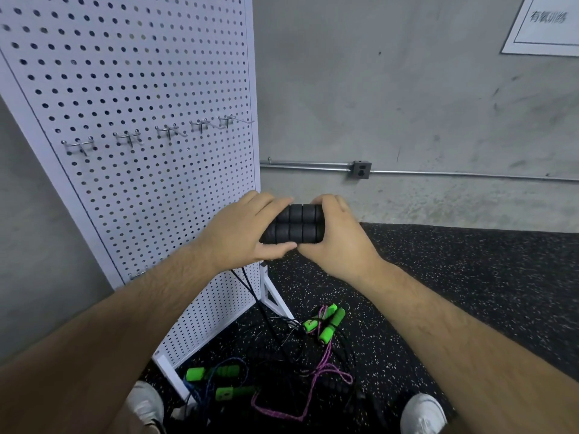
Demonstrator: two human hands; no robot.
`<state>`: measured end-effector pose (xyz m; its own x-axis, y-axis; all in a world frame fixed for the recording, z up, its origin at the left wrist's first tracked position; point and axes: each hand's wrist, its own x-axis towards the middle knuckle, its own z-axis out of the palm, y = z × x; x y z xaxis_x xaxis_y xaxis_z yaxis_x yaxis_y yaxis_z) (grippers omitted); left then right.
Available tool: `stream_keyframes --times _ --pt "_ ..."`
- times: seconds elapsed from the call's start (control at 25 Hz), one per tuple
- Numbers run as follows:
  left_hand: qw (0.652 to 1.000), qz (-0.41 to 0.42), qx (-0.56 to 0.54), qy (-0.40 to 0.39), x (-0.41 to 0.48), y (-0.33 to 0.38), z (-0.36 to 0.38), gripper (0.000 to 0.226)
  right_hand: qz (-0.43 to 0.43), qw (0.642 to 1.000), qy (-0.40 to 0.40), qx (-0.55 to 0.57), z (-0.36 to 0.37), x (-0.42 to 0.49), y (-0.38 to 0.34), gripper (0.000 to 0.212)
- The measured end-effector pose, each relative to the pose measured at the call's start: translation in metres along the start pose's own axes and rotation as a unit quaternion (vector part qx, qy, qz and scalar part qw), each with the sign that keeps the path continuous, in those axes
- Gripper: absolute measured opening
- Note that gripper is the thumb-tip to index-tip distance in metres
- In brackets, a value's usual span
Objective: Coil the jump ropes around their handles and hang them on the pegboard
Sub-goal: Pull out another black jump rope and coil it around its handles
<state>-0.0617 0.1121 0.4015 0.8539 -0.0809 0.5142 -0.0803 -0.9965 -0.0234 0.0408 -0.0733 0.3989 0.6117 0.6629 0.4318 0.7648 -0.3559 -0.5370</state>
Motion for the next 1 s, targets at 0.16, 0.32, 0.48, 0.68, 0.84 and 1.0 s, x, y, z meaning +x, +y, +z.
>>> stream_keyframes --times 0.16,0.32,0.48,0.68,0.84,1.0 --pt "0.998 0.018 0.040 0.043 -0.004 -0.001 -0.005 0.074 -0.008 0.999 0.008 0.037 0.000 0.001 -0.007 0.062" --pt "0.995 0.027 0.071 0.071 -0.004 -0.002 -0.012 0.082 -0.021 0.996 0.023 0.083 0.001 0.000 -0.010 0.069" --pt "0.993 0.002 0.039 0.109 -0.004 -0.006 -0.025 0.081 0.054 0.947 0.021 0.317 0.012 0.002 -0.005 0.079" --pt "0.994 -0.046 -0.027 0.097 -0.005 -0.002 -0.031 0.079 0.089 0.935 -0.233 0.252 0.068 0.005 -0.020 0.052" --pt "0.993 -0.068 -0.059 0.075 -0.008 -0.007 -0.033 0.078 0.048 0.887 -0.314 0.336 0.120 0.010 -0.051 0.045" --pt "0.994 -0.081 -0.059 0.049 -0.017 -0.024 -0.038 0.077 0.055 0.897 -0.308 0.314 0.113 0.016 -0.044 0.024"
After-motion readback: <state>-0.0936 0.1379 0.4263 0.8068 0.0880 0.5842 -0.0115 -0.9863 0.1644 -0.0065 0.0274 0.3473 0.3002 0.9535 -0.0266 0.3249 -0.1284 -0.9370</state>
